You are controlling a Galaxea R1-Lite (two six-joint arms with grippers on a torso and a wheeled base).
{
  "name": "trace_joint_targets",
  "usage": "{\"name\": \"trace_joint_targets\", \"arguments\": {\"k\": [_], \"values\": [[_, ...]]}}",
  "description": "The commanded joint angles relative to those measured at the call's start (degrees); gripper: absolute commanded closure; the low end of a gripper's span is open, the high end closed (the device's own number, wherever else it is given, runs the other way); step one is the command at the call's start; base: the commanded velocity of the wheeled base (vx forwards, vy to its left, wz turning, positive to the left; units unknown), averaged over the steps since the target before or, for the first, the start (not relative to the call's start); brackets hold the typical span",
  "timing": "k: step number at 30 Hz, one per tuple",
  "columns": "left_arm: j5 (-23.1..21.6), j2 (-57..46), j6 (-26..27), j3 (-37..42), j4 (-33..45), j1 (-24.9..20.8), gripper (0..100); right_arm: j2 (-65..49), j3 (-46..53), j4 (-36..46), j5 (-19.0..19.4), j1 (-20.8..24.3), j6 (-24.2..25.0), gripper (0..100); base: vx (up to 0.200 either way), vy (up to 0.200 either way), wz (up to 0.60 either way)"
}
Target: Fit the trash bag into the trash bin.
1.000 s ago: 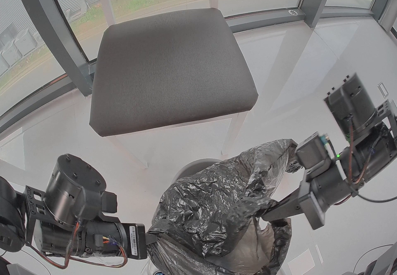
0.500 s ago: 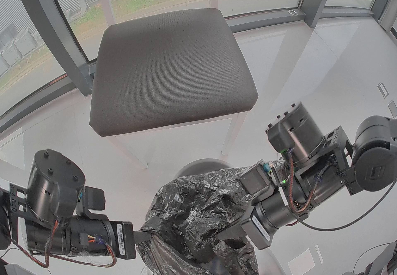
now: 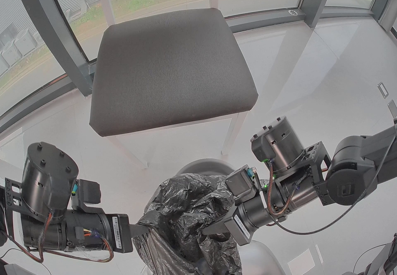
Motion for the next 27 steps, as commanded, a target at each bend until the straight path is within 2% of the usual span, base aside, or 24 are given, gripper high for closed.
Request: {"name": "trace_joint_targets", "arguments": {"k": [1, 17, 22, 27], "values": [[0.02, 0.12, -0.03, -0.06, -0.01, 2.17, 100, 4.96, -2.47, -2.32, 0.14, -1.98, -0.08, 100, 0.0, 0.0, 0.0], [-0.24, 0.56, -0.2, 0.11, -2.65, 3.05, 100, 18.23, -11.7, -7.5, 0.23, -5.76, -1.75, 100, 0.0, 0.0, 0.0], [-0.5, 0.73, -0.12, -0.06, -3.09, 4.28, 100, 21.48, -15.56, -7.68, 2.17, -6.9, -2.36, 100, 0.0, 0.0, 0.0], [-0.5, 0.65, -0.12, 0.37, -3.79, 5.25, 100, 23.06, -18.55, -7.68, 2.34, -8.22, -2.71, 100, 0.0, 0.0, 0.0]]}}
